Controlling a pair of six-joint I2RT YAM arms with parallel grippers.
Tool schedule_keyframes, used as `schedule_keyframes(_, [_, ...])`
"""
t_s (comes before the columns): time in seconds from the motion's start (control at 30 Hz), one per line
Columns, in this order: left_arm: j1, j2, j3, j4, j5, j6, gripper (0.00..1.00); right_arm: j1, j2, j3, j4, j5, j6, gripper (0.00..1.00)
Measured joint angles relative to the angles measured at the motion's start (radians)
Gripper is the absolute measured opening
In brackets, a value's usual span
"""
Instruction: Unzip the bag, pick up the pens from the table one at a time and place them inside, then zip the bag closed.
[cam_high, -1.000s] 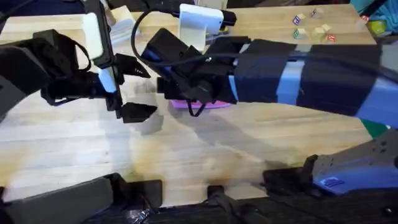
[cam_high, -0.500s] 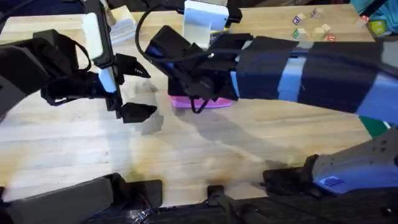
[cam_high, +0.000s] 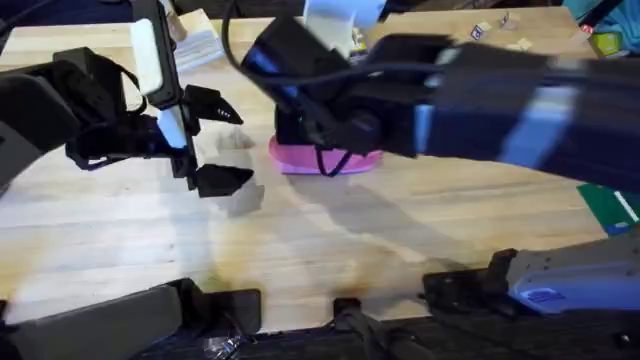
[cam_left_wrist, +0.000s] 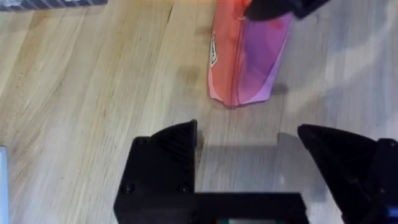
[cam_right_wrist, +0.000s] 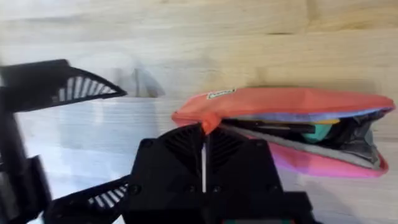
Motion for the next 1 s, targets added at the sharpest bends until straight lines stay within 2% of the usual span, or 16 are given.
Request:
schedule_keyframes(0.17, [0.0,0.0,0.0,-0.014,0.029,0.0,0.993,-0.003,-0.063,0.0,-0.005,-0.023,-0.018,0.032])
schedule_keyframes(0.53, [-0.006,0.008,0.0,0.0,0.074,0.003,0.994,-0.008,-0.064,0.0,-0.006,-0.033,-0.041,0.031])
schedule_keyframes(0.77, [-0.072,0.116,0.0,0.039,0.119,0.003,0.994,-0.01,-0.064,0.0,-0.006,-0.033,-0.042,0.031])
schedule_keyframes(1.0, [-0.12,0.216,0.0,0.141,0.225,0.002,0.993,-0.01,-0.064,0.0,-0.006,-0.033,-0.042,0.031])
